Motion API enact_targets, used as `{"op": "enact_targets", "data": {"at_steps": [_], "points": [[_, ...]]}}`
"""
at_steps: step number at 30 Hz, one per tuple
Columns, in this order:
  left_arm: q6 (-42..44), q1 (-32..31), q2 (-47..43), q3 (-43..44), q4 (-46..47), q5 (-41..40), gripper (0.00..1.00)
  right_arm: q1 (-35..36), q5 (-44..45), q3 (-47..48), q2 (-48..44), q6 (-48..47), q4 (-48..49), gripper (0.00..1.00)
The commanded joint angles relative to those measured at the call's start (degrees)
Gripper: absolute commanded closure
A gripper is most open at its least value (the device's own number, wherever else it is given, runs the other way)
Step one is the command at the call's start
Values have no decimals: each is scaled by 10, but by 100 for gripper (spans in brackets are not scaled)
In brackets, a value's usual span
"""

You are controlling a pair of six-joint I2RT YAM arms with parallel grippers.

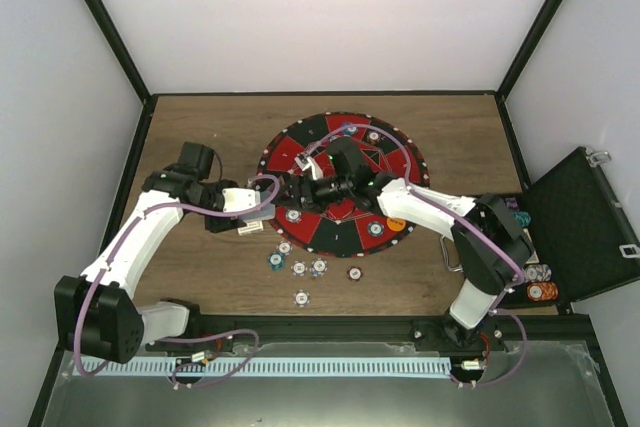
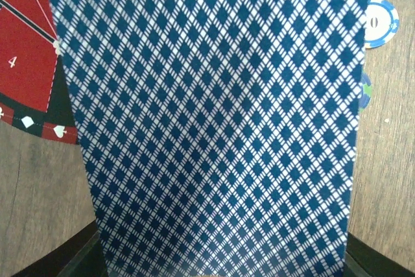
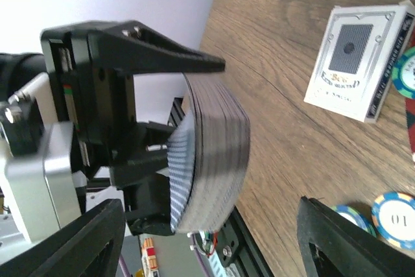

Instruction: Distribute texas hold em gaming equipment

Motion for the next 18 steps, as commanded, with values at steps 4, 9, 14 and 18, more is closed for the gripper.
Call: {"op": "enact_targets", "data": {"at_steps": [4, 9, 14, 18], "points": [[-3, -17, -14, 12, 2, 18, 96, 15, -29, 46, 42, 46, 61, 31], [-6, -22, -17, 10, 11, 14, 96, 31, -35, 71, 76, 62, 76, 37], [-4, -24, -23, 10, 14, 10, 96, 36, -45, 70, 97, 102, 126, 49], [-1, -26, -32, 9, 18, 13, 96, 36, -51, 65, 108, 138, 167, 62]]}}
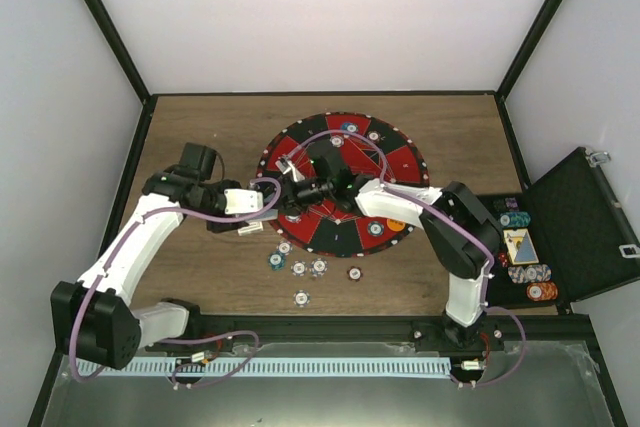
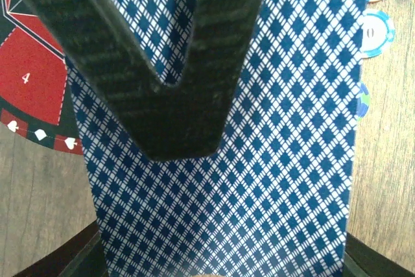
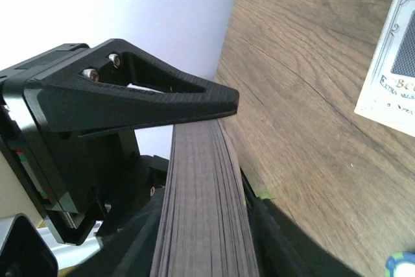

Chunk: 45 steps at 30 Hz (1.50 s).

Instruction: Distribute texas hold em gaming equipment

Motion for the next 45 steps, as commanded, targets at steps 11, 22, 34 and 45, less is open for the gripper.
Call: {"op": "enact_targets", "data": {"at_steps": [11, 22, 34, 45], "points": [[-28, -9, -42, 24, 17, 69, 0, 3, -30, -32, -11, 108, 148, 99], [-25, -9, -26, 47, -36, 163, 9, 10, -48, -49, -22, 130, 196, 97], [-28, -9, -23, 31, -30, 162, 18, 19, -61, -50, -27, 151, 229, 97], [-27, -9, -33, 13, -10, 141, 43, 20, -54, -52, -27, 144, 216, 96]]}}
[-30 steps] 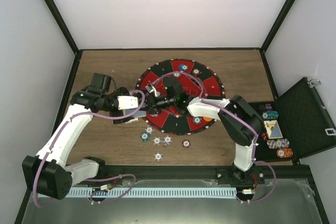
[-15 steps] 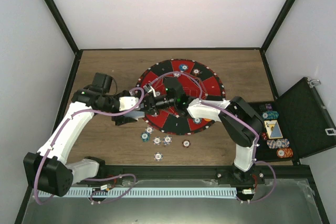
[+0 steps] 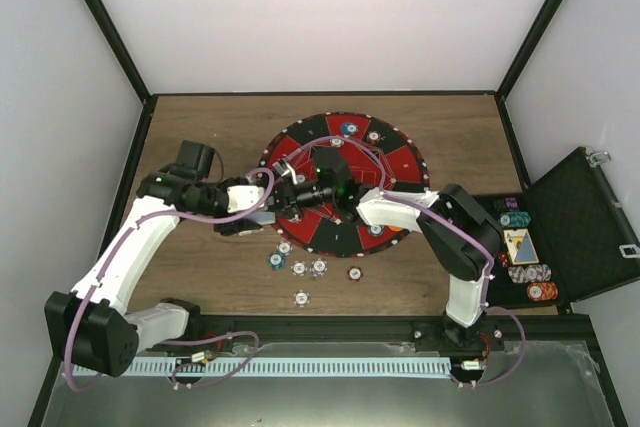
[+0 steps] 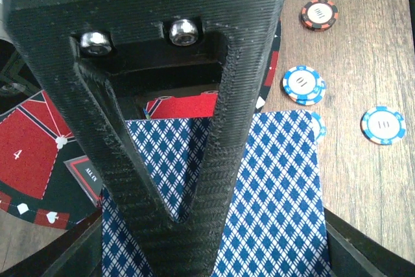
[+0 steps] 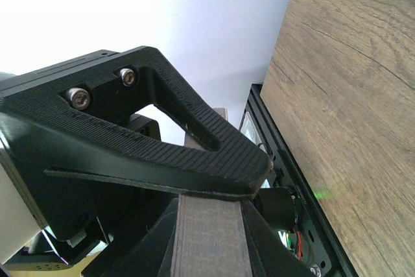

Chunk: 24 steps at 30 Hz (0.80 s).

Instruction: Distribute texas hold em gaming equipment

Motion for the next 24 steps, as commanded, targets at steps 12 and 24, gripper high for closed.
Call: {"op": "enact_targets", "data": {"at_steps": [12, 24], "points": [[14, -2, -25, -31, 24, -20, 87, 12, -7, 14, -18, -8, 2, 86], [23, -2, -24, -30, 7, -31, 96, 12, -5, 2, -21, -26, -21, 48]]}}
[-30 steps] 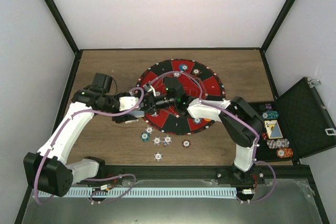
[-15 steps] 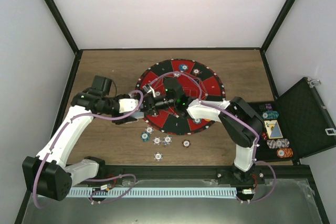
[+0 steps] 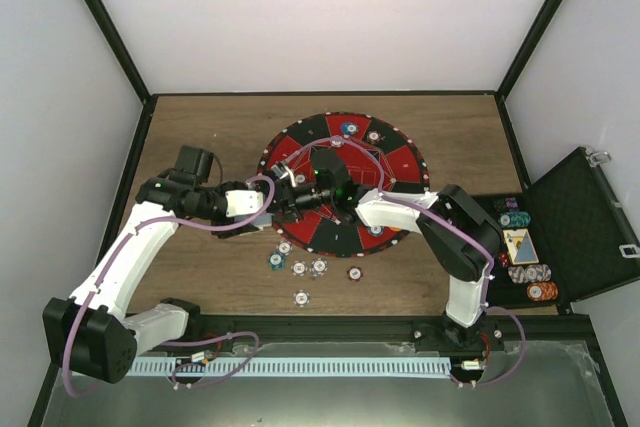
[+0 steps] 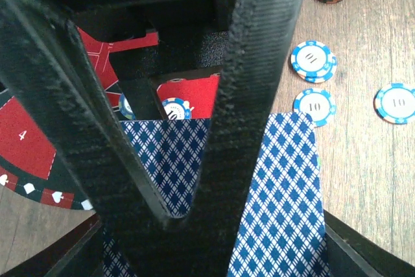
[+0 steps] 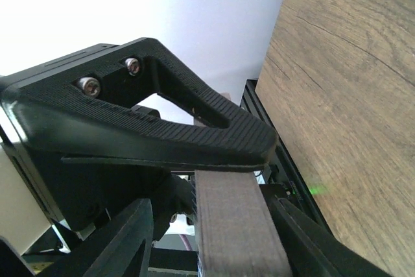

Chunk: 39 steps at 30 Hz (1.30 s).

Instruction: Distribute texas hold em gaming equipment

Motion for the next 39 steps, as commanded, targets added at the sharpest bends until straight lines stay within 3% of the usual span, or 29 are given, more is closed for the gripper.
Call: {"op": "enact_targets", "data": {"at_steps": [1, 5, 23, 39], "points": [[19, 0, -3, -3, -9, 3, 96, 5, -9, 4, -20, -12, -2, 46], [18, 0, -4, 0, -12, 1, 96, 5, -10, 6, -18, -19, -11, 41], [7, 0, 2, 35, -38, 18, 96, 10, -7, 43, 21, -86, -104, 42], [2, 0, -2, 43, -40, 20, 96, -30, 5, -9, -35, -138, -165, 46]]}}
